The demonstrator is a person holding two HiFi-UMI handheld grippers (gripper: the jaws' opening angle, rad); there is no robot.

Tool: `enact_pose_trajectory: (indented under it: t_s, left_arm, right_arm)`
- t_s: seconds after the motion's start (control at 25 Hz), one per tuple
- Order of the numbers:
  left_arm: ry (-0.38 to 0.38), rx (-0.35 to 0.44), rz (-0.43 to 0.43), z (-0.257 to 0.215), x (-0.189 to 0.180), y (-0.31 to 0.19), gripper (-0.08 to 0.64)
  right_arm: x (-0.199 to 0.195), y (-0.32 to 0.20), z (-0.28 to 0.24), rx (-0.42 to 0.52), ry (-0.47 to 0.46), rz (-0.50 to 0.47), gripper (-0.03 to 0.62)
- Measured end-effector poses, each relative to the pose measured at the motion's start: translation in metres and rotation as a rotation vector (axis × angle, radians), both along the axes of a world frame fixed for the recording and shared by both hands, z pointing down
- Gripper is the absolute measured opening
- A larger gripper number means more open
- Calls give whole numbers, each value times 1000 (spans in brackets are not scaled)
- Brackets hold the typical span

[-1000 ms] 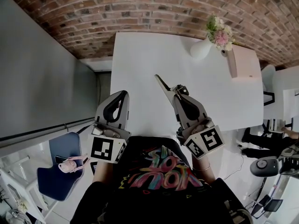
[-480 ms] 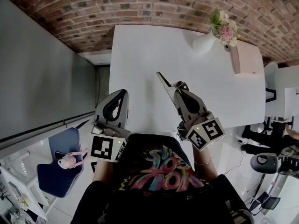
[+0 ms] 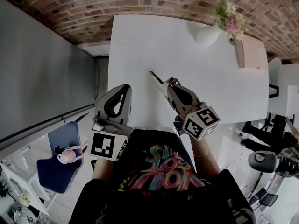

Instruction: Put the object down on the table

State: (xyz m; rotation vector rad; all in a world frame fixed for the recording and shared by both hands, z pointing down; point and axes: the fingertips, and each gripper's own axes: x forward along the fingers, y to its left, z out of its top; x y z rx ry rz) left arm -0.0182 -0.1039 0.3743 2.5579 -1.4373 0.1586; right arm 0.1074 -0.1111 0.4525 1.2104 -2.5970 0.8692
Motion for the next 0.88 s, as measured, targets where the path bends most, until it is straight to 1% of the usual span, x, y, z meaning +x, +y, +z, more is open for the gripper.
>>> enact_pose_trajectory:
  t_s: [0.2, 0.36, 0.56, 0.68, 0.8, 0.88]
  left_arm:
    - [6, -18, 5, 8, 9, -3, 25]
    - [30, -43, -15, 15, 9, -1, 26]
    - [8, -68, 1, 27, 10, 1, 25]
    - [18, -72, 2, 29, 10, -2, 25]
    - [48, -66, -14, 26, 11, -7, 26]
    - [50, -65, -14, 26, 12, -11, 26]
  right_arm:
    - [-4, 0, 30, -63, 1, -27, 23]
    - [-10, 4, 54, -109, -7, -35, 23]
    - [-12, 2, 79, -164, -11, -39, 23]
    - [-16, 1, 91, -195, -36, -36, 23]
    - [-21, 0, 100, -225, -72, -30, 23]
    - [-22, -2, 107, -244, -93, -23, 23]
